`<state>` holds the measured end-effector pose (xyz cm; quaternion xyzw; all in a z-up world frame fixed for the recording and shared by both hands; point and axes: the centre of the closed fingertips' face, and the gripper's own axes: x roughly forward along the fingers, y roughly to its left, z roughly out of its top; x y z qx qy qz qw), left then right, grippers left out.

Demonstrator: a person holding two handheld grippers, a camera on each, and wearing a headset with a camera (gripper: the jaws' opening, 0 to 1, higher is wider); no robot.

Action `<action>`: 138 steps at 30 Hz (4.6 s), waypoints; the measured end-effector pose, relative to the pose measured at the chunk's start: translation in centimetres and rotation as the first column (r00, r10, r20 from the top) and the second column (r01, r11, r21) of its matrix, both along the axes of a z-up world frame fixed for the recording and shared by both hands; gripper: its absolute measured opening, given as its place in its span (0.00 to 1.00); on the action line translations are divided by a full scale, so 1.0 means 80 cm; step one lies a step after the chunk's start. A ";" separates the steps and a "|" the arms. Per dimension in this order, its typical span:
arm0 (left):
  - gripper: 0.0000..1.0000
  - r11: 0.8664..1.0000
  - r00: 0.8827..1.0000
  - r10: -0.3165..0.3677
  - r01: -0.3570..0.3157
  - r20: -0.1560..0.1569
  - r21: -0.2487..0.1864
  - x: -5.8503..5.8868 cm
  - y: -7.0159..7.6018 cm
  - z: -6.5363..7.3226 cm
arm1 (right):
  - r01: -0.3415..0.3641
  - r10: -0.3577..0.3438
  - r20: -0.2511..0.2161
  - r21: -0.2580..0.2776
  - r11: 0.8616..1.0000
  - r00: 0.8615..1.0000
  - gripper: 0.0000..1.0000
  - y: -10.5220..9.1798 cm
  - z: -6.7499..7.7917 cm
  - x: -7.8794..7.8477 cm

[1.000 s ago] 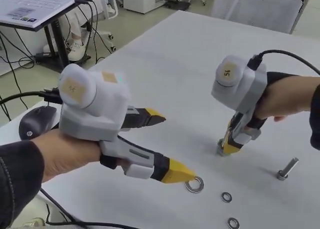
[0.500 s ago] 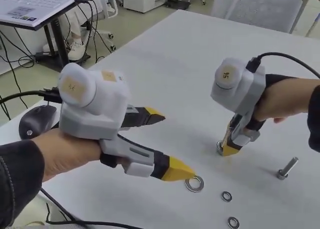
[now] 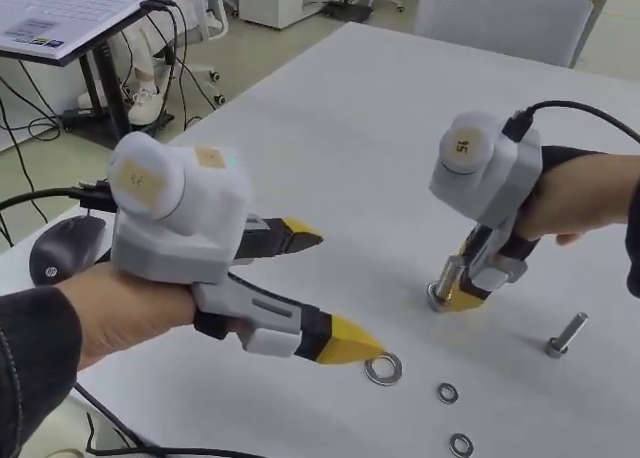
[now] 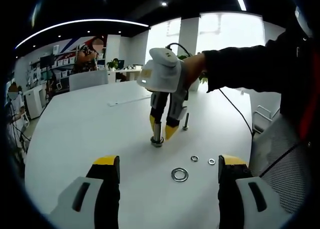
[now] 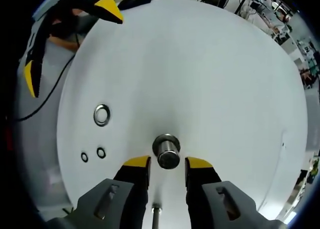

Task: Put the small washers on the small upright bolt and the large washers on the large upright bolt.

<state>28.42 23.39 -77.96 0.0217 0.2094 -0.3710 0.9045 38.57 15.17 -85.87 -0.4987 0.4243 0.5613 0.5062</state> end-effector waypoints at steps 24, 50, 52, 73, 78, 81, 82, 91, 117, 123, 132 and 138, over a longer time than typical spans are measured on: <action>0.80 1.000 1.000 -0.005 0.005 -0.001 0.013 0.001 -0.004 -0.002 | 0.041 -0.042 0.008 0.035 0.999 0.999 0.29 -0.034 0.020 -0.030; 0.80 0.999 1.000 0.012 -0.012 0.003 0.035 -0.004 0.006 -0.005 | -0.100 0.103 -0.033 0.081 0.992 0.994 0.31 0.019 0.015 -0.115; 0.80 0.999 1.000 0.016 -0.016 0.003 0.034 -0.005 0.007 -0.005 | -0.108 0.110 -0.033 0.079 0.991 0.993 0.31 0.023 0.012 -0.117; 0.80 0.999 1.000 0.031 -0.031 -0.002 0.036 -0.012 0.014 -0.011 | -0.135 0.138 -0.039 0.077 0.988 0.990 0.31 0.050 -0.021 -0.133; 0.80 0.999 0.999 0.033 -0.033 -0.002 0.035 -0.013 0.015 -0.011 | -0.132 0.135 -0.040 0.072 0.989 0.990 0.31 0.049 -0.027 -0.134; 0.80 0.999 0.999 0.035 -0.035 -0.003 0.036 -0.014 0.015 -0.012 | -0.137 0.140 -0.034 0.071 0.988 0.990 0.31 0.050 -0.029 -0.135; 0.80 0.999 0.999 0.035 -0.035 -0.003 0.035 -0.014 0.015 -0.012 | -0.135 0.138 -0.034 0.077 0.988 0.990 0.31 0.051 -0.029 -0.135; 0.80 0.999 0.999 0.038 -0.038 0.001 0.033 -0.016 0.015 -0.012 | -0.152 0.154 -0.025 0.071 0.986 0.988 0.27 0.050 -0.030 -0.140; 0.79 0.998 0.999 0.045 -0.045 0.002 0.032 -0.017 0.018 -0.013 | -0.144 0.145 -0.028 0.058 0.988 0.989 0.23 0.046 -0.030 -0.133; 0.79 0.999 0.999 0.040 -0.040 -0.001 0.033 -0.017 0.017 -0.014 | -0.120 0.123 -0.033 0.064 0.991 0.992 0.23 0.041 -0.024 -0.128; 0.79 0.999 0.999 0.032 -0.032 -0.001 0.035 -0.016 0.015 -0.015 | -0.095 0.097 -0.025 0.060 0.994 0.995 0.23 0.027 -0.014 -0.118; 0.79 0.999 1.000 0.026 -0.026 -0.003 0.037 -0.015 0.013 -0.016 | -0.064 0.065 -0.022 0.063 0.996 0.998 0.23 0.012 -0.008 -0.108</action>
